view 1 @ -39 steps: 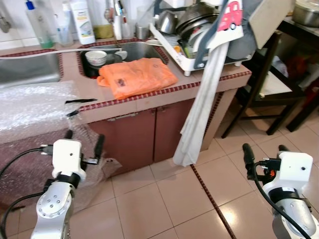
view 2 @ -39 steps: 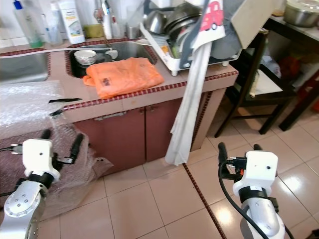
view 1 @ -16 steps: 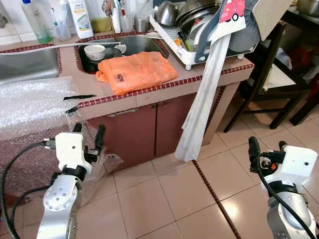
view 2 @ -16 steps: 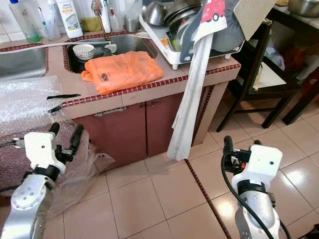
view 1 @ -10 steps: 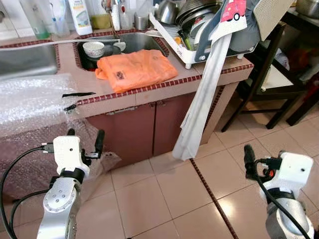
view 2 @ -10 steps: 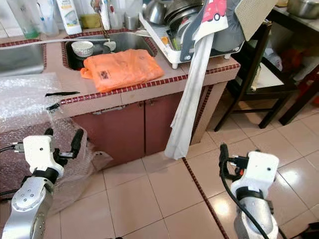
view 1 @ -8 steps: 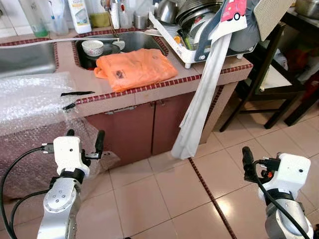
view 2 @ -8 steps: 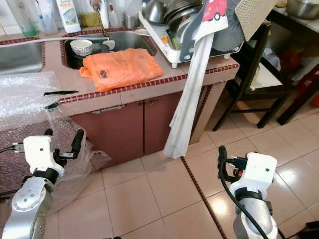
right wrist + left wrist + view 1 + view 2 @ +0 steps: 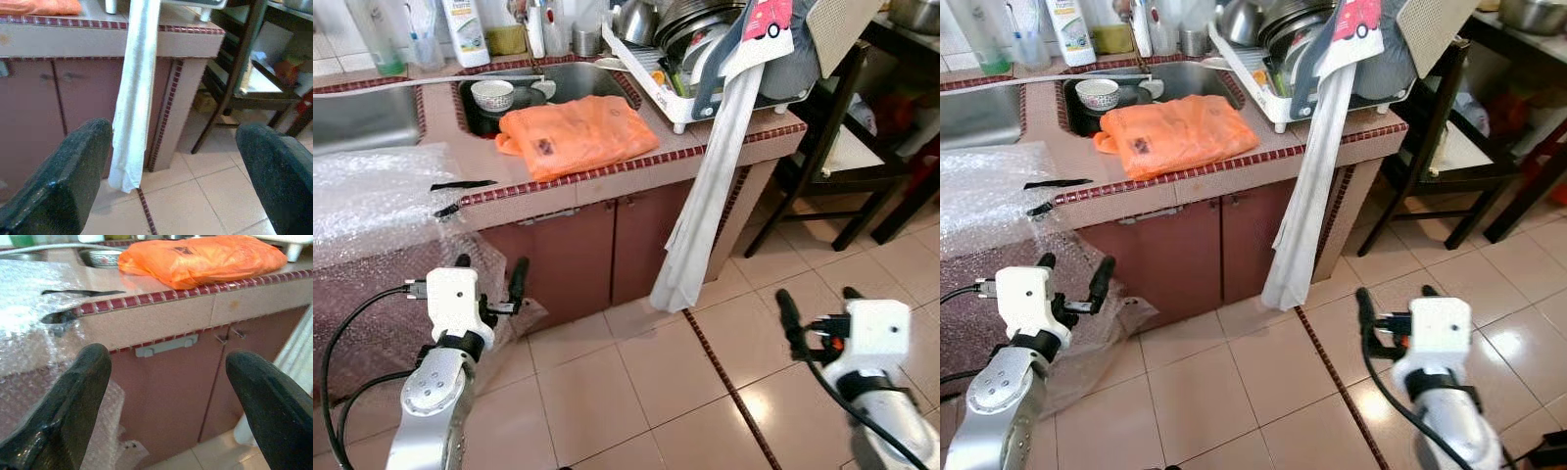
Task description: Kitchen organization
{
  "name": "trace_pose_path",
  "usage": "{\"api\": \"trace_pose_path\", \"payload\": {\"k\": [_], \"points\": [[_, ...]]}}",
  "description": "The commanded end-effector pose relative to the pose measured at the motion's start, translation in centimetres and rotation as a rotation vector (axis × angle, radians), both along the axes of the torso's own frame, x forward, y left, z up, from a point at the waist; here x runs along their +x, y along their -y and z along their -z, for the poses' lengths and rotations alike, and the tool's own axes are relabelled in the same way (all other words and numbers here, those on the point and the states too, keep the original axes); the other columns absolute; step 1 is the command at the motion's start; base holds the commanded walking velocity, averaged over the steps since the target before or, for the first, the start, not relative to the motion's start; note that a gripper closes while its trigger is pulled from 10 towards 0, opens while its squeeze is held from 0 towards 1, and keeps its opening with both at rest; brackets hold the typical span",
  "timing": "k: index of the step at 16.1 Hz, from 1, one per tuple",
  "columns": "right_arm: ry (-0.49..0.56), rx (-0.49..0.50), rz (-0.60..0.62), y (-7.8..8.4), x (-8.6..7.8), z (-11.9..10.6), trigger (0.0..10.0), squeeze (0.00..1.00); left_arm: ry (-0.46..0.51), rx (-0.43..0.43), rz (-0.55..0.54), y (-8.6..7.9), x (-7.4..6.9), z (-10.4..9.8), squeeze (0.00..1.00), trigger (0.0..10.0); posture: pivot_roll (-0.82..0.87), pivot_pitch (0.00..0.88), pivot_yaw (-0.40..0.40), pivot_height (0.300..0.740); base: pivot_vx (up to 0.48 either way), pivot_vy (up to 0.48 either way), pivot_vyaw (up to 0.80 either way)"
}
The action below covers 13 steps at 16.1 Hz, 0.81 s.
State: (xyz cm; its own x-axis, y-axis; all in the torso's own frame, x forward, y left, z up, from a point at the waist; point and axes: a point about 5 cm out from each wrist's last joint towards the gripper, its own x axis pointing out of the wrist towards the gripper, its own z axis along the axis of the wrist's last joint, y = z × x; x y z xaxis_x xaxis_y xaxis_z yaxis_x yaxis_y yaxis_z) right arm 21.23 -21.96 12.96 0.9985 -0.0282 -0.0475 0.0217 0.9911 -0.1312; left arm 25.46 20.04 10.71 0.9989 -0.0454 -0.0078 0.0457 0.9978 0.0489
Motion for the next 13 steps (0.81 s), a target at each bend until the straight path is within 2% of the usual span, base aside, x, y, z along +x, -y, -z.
{"api": "trace_pose_path", "payload": {"k": [1,3,5,6,7,9,10,11,13], "points": [[0.002,-0.015,0.031,1.4,-0.4,-0.1,10.0,1.00,-0.027,0.006,0.014,-0.1,-0.6,0.5,1.00,10.0,-0.04,0.121,-0.014,0.740,0.000,0.000,0.00],[0.013,-0.018,0.089,2.6,-0.5,-0.3,10.0,1.00,-0.064,0.035,-0.006,-1.1,-1.4,1.3,1.00,10.0,-0.04,0.118,-0.014,0.740,0.000,0.000,0.00],[0.010,0.011,0.092,1.9,-0.3,-0.2,10.0,1.00,-0.069,0.058,-0.002,-1.0,-1.1,1.3,1.00,10.0,-0.04,0.114,-0.009,0.740,0.000,0.000,0.00],[0.025,0.026,0.068,0.8,-0.2,-0.2,10.0,1.00,-0.064,0.081,0.009,-0.6,-0.8,1.2,1.00,10.0,-0.04,0.112,-0.007,0.740,0.000,0.000,0.00],[0.039,0.016,0.080,0.4,-0.1,-0.4,10.0,0.00,-0.054,0.101,0.029,-0.3,-0.5,0.9,0.00,10.0,-0.05,0.109,-0.006,0.740,0.000,0.000,0.00],[0.035,0.008,0.057,-0.3,-0.1,-0.4,10.0,0.00,-0.024,0.158,0.006,0.0,0.2,0.2,0.00,10.0,-0.05,0.108,-0.003,0.740,0.000,0.000,0.00],[0.035,0.004,0.041,-0.6,-0.1,-0.5,10.0,0.00,0.004,0.281,0.020,0.3,0.7,-0.5,0.00,10.0,-0.05,0.109,-0.001,0.740,0.000,0.000,0.80],[0.036,0.026,0.049,-0.7,-0.1,-0.4,10.0,0.00,0.038,0.343,0.058,1.0,1.2,-1.2,0.00,10.0,-0.05,0.106,-0.002,0.740,0.000,0.000,0.80],[0.035,0.025,0.049,-0.7,-0.1,-0.4,10.0,0.00,0.032,0.477,0.049,1.0,1.6,-1.6,0.00,10.0,-0.05,0.105,-0.001,0.740,0.000,0.000,0.80]]}}
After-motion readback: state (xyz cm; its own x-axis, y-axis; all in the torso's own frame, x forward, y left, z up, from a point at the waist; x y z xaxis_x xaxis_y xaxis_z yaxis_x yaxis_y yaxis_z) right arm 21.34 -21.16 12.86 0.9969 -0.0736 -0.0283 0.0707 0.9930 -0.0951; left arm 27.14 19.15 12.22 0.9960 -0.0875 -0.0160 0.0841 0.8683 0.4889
